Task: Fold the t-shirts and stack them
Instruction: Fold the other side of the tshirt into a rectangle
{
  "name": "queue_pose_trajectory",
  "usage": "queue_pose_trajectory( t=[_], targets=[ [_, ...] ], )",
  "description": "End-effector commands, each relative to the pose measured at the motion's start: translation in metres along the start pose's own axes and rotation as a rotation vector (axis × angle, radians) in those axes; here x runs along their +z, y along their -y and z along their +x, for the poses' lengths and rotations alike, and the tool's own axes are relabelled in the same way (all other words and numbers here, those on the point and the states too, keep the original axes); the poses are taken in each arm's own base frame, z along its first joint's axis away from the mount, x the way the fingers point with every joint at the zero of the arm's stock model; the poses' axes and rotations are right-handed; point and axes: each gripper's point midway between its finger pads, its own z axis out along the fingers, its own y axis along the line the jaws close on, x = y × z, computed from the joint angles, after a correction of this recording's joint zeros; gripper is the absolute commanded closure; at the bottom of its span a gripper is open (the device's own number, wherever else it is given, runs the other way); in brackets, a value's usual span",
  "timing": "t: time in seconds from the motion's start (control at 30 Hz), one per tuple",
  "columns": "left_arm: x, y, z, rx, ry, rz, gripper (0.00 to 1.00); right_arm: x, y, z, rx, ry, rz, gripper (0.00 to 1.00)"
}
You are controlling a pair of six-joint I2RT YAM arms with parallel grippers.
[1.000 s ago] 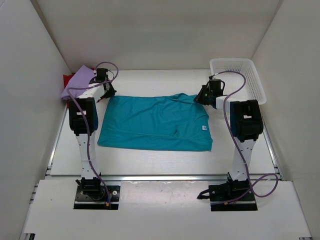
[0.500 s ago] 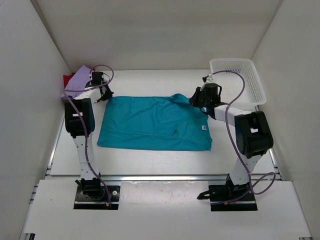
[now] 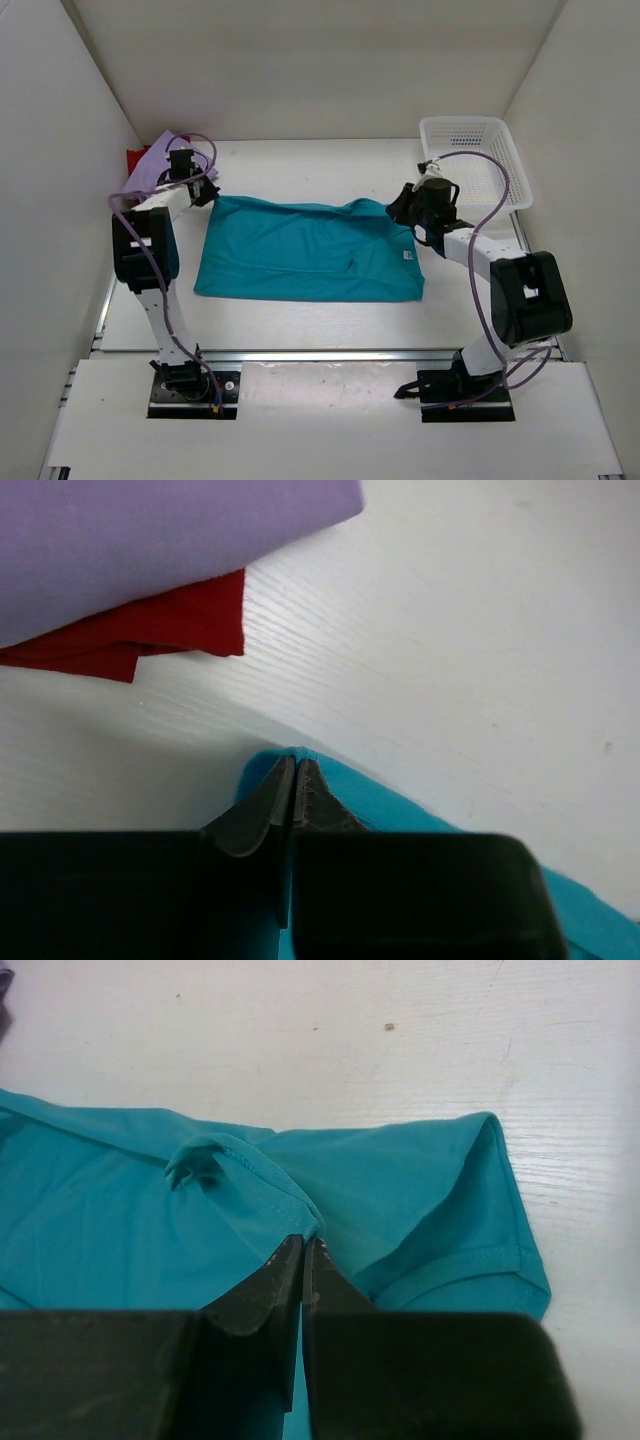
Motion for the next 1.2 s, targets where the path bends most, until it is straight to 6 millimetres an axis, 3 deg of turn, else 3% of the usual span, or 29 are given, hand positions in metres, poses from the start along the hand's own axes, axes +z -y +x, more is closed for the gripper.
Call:
queue_pose_trajectory(
  t=[0.0, 0.2, 0.33, 0.4, 0.47, 0.57, 0.7, 0.83, 1.0, 1.1, 1.17],
  targets=[
    [-0.044, 0.033, -0.04, -0.019, 0.127, 0.127, 1.0, -0.019, -0.008, -0.025, -0.013, 0.084, -0.028, 1.0],
    [-0.081, 0.043, -0.05, -0.016, 0.185, 0.188, 1.0, -0.042, -0.008, -0.018, -0.011, 0.081, -0.032, 1.0],
    [-0.107, 0.026, -0.048, -0.018, 0.227, 0.153, 1.0, -0.063, -0.009, -0.008, 0.001, 0.084, -0.04, 1.0],
    [-0.114, 0.006, -0.034, -0.053, 0.225, 0.143, 1.0, -0.074, -0.012, -0.003, 0.007, 0.088, -0.044, 1.0],
    [-0.133, 0.0, -0.033, -0.083, 0.267, 0.164, 1.0, -0.081, -0.007, 0.006, 0.017, 0.085, -0.027, 1.0],
    [-0.146, -0.01, -0.016, -0.093, 0.272, 0.156, 1.0, -0.093, -0.01, 0.019, 0.023, 0.073, -0.036, 1.0],
    [-0.148, -0.023, 0.007, -0.071, 0.245, 0.13, 1.0, -0.104, -0.015, 0.043, -0.002, 0.05, -0.041, 1.0],
    [-0.15, -0.042, 0.033, -0.092, 0.222, 0.101, 0.99, -0.113, -0.004, 0.074, 0.014, 0.007, -0.024, 1.0],
    [-0.157, -0.051, 0.043, -0.115, 0.218, 0.089, 0.94, -0.126, 0.003, 0.102, 0.021, -0.029, -0.021, 1.0],
    [-0.153, -0.06, 0.06, -0.155, 0.157, 0.083, 0.82, -0.133, 0.001, 0.119, 0.043, -0.05, -0.035, 0.99],
    [-0.153, -0.068, 0.061, -0.226, 0.152, 0.097, 0.72, -0.136, 0.001, 0.131, 0.051, -0.075, -0.046, 0.97]
  ],
)
